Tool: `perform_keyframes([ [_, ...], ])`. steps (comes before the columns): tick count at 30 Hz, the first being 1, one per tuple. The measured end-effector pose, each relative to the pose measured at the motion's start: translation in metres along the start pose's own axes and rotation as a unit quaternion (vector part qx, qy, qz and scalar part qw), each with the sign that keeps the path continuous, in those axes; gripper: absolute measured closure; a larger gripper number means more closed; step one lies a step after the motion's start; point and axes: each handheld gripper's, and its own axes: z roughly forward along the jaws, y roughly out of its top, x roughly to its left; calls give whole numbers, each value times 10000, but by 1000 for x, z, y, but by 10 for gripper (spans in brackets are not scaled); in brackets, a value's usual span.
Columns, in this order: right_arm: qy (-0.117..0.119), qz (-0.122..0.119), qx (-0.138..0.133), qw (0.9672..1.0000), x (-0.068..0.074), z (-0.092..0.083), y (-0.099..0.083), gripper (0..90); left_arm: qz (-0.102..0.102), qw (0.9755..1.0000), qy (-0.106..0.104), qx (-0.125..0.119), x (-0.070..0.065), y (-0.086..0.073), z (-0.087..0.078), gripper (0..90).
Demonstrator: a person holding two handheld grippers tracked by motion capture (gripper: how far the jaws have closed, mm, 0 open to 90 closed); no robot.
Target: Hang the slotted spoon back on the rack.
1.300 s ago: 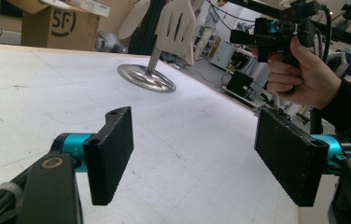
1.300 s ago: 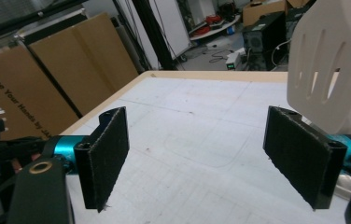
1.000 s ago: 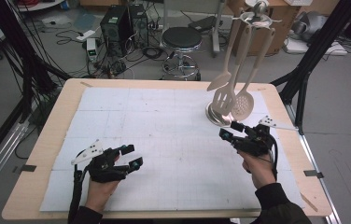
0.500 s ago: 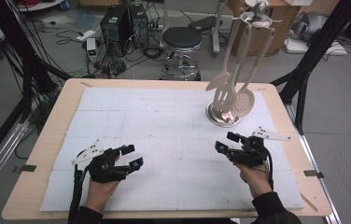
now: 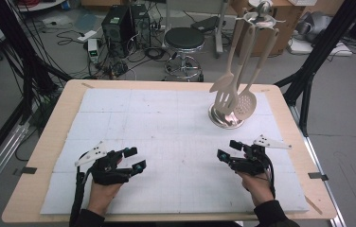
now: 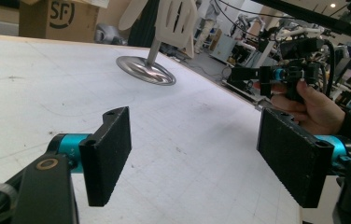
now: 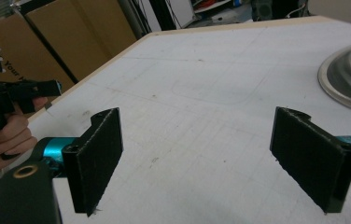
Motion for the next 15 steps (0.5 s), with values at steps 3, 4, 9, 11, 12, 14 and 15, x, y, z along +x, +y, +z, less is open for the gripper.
perform_keyframes([
  [3, -15, 55, -12, 10000, -1, -1, -4, 160, -22, 10000, 12, 50, 1, -1, 1, 266],
  [4, -17, 65, -23, 10000, -1, -2, -6, 159, -40, 10000, 6, 77, 1, -1, 1, 266],
  [9, -61, 117, -100, 9999, -3, -7, -14, 159, -61, 9998, 51, 162, 3, -4, 2, 261],
  [11, -34, 152, -113, 9998, -3, -7, -17, 159, -54, 9998, 52, 175, 3, -4, 2, 261],
  [12, -28, 134, -104, 9999, -4, -7, -18, 159, -60, 9998, 53, 184, 3, -4, 2, 261],
  [14, -45, 94, -125, 9999, -4, -7, -19, 159, -62, 9998, 68, 191, 3, -5, 3, 261],
  [15, -82, 31, -128, 9999, -3, -7, -18, 159, -77, 9997, 52, 204, 4, -6, 3, 261],
])
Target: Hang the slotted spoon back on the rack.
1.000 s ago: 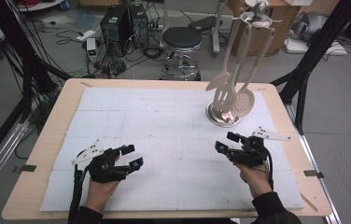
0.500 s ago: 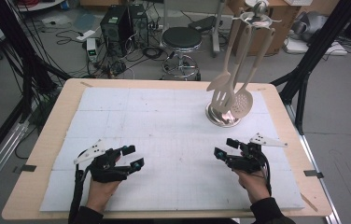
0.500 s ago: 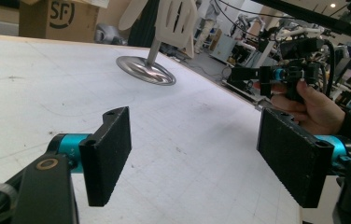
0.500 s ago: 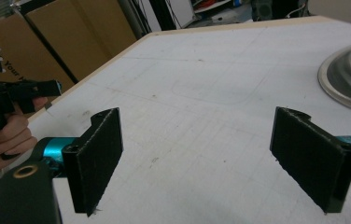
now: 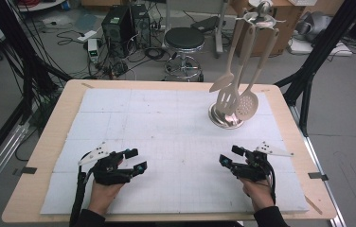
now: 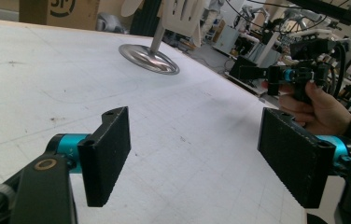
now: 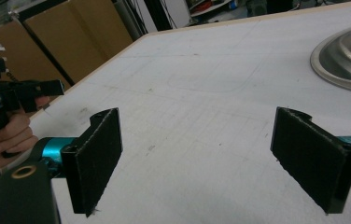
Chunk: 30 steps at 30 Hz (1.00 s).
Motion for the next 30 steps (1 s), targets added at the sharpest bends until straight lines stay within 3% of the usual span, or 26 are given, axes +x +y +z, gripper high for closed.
perform_keyframes([
  [9, 29, -135, -144, 9998, 3, -3, -1, 159, 33, 10000, 34, 34, 1, -2, 1, 259],
  [14, -6, -246, -96, 9997, 3, -2, -4, 159, 50, 10000, 57, 43, 2, -2, 1, 260],
  [30, -7, -221, -180, 9996, 0, -3, -7, 156, 59, 9999, 83, 100, 3, -4, 2, 259],
])
